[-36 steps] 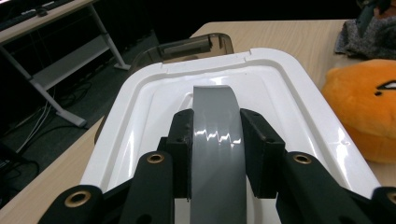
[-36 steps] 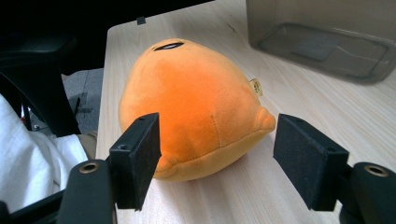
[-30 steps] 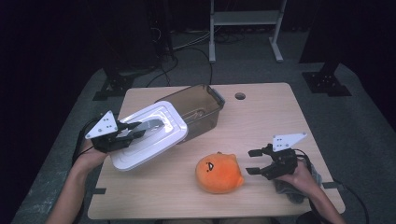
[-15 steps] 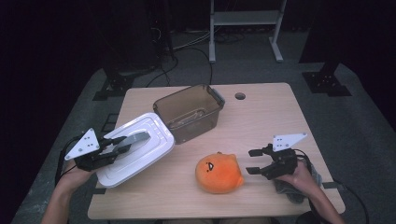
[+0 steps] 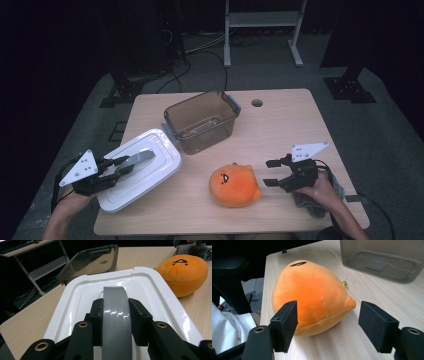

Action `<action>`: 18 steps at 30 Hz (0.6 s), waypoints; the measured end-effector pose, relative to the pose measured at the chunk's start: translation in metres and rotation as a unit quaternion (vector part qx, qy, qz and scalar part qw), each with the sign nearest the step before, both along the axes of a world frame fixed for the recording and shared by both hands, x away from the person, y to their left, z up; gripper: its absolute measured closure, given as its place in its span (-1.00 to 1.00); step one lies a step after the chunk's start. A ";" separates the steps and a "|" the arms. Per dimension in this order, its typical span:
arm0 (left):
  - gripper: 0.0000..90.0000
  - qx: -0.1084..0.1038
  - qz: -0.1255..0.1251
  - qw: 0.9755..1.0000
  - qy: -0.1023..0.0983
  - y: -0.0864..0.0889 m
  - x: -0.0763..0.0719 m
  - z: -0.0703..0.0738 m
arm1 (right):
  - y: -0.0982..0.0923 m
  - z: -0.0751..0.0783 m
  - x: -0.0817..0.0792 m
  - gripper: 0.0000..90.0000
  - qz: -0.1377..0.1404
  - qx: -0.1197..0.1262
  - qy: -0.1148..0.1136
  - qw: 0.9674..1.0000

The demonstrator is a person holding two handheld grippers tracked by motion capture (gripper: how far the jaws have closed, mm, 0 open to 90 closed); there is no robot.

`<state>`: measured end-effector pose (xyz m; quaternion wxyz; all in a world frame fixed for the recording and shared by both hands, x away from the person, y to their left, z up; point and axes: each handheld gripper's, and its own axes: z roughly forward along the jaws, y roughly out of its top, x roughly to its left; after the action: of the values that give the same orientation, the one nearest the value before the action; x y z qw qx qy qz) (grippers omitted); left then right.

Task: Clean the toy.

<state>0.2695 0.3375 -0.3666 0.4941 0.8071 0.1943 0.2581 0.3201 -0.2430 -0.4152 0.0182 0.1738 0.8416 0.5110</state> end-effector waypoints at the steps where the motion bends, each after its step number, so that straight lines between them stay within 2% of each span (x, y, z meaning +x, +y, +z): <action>1: 0.47 0.001 0.001 1.000 0.001 0.000 0.000 -0.002 | 0.000 0.000 0.000 -0.32 0.000 0.000 0.000 1.000; 3: 0.47 0.002 0.001 1.000 0.010 0.003 -0.001 -0.012 | -0.001 0.000 0.000 -0.32 -0.001 0.001 0.000 1.000; 10: 0.47 0.000 0.002 1.000 0.027 0.005 -0.002 -0.030 | 0.000 0.000 0.001 -0.32 -0.001 0.002 0.000 1.000; 13: 0.47 -0.003 0.002 0.999 0.039 0.003 0.000 -0.041 | 0.001 0.000 0.001 -0.32 -0.001 0.002 0.000 1.000; 15: 0.47 0.004 0.000 0.999 0.044 0.001 0.001 -0.046 | 0.001 0.001 0.000 -0.32 0.000 0.002 -0.001 1.000; 18: 0.47 0.004 -0.001 0.999 0.051 -0.002 0.005 -0.054 | 0.001 0.001 0.001 -0.32 0.000 0.002 -0.001 1.000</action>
<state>0.2740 0.3358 -0.4206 0.4806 0.8214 0.2176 0.2168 0.3206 -0.2416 -0.4144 0.0189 0.1734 0.8407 0.5126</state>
